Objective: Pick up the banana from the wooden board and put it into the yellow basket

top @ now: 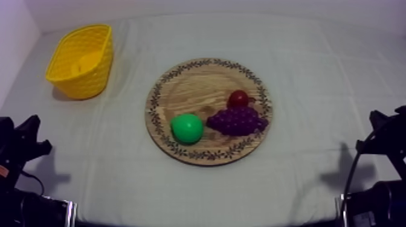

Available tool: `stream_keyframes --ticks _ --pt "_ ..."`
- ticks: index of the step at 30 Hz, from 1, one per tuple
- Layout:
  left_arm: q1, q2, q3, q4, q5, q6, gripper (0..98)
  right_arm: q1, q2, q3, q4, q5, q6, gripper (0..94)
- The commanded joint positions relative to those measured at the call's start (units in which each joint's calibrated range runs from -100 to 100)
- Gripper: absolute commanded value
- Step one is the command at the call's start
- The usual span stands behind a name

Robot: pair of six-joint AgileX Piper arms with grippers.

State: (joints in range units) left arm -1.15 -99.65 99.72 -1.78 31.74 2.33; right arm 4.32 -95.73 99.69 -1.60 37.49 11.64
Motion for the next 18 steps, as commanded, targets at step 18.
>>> stream_keyframes --ticks 18 --pt "0.02 -0.09 0.06 -0.14 0.43 8.07 0.1 -0.03 -0.02 -0.03 0.01 0.01 0.01 0.3"
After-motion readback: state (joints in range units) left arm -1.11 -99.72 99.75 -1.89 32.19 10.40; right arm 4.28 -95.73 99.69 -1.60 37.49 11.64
